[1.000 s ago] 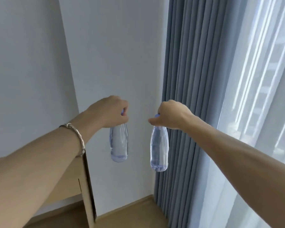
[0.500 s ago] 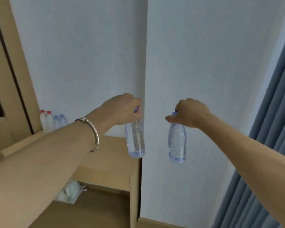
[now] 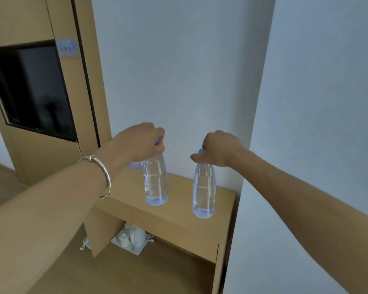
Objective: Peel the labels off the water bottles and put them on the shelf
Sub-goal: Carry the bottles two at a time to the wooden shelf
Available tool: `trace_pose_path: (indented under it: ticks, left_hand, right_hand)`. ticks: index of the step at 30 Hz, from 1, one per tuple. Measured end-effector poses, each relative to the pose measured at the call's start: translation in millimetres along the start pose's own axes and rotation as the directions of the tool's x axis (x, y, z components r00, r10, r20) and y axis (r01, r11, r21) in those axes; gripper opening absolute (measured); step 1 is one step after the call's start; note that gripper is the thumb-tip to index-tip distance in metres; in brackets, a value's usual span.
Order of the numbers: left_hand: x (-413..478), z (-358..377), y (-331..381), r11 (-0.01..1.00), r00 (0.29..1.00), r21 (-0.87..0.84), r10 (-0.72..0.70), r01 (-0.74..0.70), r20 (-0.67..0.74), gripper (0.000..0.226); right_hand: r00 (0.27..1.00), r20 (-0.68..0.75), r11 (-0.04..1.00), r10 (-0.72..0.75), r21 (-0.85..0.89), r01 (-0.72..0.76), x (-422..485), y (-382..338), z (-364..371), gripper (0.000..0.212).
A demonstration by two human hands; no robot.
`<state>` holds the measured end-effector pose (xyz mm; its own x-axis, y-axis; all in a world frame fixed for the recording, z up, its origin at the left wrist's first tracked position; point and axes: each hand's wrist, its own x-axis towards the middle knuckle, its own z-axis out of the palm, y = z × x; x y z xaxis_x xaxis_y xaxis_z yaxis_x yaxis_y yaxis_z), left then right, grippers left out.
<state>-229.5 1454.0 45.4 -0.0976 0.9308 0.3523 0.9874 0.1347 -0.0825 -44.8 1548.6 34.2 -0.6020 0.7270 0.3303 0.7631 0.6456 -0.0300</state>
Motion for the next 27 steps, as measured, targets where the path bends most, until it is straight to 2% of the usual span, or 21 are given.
trace_pose_path:
  ticks: [9, 16, 22, 27]
  left_hand:
    - [56.4, 12.3, -127.1, 1.000, 0.999, -0.007, 0.021, -0.022, -0.036, 0.015]
    - [89.8, 47.0, -183.2, 0.999, 0.999, 0.012, 0.040, -0.040, 0.005, 0.018]
    - [120.0, 89.0, -223.3, 0.999, 0.999, 0.030, 0.014, -0.016, 0.047, 0.021]
    - [162.1, 115.2, -263.3, 0.994, 0.997, 0.105, -0.025, 0.017, 0.067, 0.021]
  right_hand:
    - [1.000, -0.023, 1.000, 0.017, -0.010, -0.017, 106.5, -77.6, 21.2, 0.044]
    - [1.000, 0.011, 0.999, 0.023, 0.031, -0.023, 170.1, -106.2, 59.7, 0.046]
    - [0.999, 0.034, 1.000, -0.023, 0.012, 0.022, 233.8, -119.3, 107.3, 0.046]
    - [0.997, 0.037, 0.995, -0.071, 0.077, 0.068, 308.5, -130.0, 148.4, 0.048]
